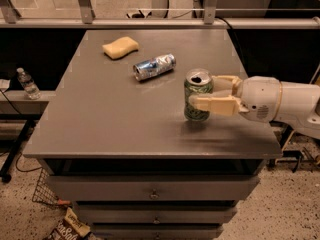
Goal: Place green can upright
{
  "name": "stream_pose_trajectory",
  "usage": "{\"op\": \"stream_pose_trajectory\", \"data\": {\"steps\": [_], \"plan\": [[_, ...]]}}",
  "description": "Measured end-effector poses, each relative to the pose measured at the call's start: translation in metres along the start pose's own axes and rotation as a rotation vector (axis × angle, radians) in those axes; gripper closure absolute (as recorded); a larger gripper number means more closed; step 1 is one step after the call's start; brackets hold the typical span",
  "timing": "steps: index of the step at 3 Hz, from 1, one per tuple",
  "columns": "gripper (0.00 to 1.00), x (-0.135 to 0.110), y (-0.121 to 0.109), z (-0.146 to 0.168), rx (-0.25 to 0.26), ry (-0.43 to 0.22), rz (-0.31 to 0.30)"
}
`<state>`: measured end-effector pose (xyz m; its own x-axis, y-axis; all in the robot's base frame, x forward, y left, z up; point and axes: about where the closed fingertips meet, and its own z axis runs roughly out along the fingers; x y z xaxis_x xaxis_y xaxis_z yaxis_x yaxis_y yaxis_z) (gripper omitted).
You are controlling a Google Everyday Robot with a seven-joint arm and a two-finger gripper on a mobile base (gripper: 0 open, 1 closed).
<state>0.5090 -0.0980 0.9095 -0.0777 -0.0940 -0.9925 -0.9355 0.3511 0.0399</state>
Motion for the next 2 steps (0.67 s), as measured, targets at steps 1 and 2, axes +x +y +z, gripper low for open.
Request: {"op": "stream_pose_trajectory", "data": {"steps": [1,2], "plan": [[1.0,0.009,0.0008,0.0053,0.003,-0.02,0.015],[1.0,0.0161,0.0025,0.0093,0.003,-0.035,0.027]]}}
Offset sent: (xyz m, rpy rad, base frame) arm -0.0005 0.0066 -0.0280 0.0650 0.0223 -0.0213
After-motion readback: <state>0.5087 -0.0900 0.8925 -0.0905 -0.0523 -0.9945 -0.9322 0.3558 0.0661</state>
